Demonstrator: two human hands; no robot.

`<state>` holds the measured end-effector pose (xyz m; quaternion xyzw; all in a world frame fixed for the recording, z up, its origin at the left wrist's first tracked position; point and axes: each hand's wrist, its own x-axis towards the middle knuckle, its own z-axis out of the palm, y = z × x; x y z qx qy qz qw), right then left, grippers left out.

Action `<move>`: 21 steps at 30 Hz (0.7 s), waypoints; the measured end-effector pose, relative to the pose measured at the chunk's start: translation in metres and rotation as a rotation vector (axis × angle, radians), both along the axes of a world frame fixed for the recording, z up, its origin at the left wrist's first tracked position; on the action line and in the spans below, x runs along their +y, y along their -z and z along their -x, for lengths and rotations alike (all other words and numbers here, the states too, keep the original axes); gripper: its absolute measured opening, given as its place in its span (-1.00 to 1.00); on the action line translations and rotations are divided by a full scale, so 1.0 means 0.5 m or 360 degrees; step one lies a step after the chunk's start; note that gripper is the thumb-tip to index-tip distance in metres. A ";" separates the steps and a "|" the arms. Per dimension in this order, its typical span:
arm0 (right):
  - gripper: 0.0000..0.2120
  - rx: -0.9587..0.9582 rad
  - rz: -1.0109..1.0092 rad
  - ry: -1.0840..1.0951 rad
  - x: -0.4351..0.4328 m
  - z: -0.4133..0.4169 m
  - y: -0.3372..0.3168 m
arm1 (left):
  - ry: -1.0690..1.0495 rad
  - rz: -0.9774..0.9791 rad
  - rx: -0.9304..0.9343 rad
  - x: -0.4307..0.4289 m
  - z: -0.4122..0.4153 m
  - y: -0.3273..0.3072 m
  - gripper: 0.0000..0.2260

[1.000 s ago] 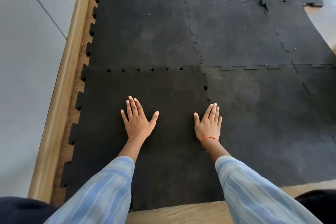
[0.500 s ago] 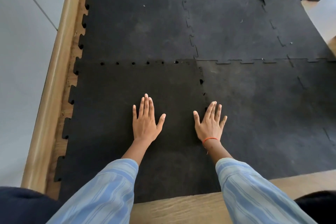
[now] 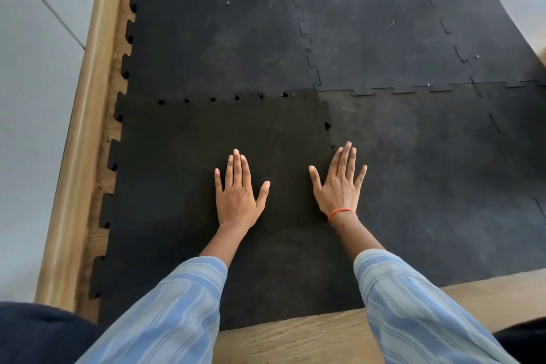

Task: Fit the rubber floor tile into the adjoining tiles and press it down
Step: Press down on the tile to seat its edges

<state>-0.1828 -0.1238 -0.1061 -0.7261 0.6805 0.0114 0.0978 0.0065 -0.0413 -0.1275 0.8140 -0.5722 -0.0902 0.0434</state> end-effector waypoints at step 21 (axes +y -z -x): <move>-0.07 -0.0093 -0.0277 0.0005 -0.037 -0.002 -0.018 | -0.0030 -0.0026 -0.0009 -0.008 0.008 -0.002 -0.28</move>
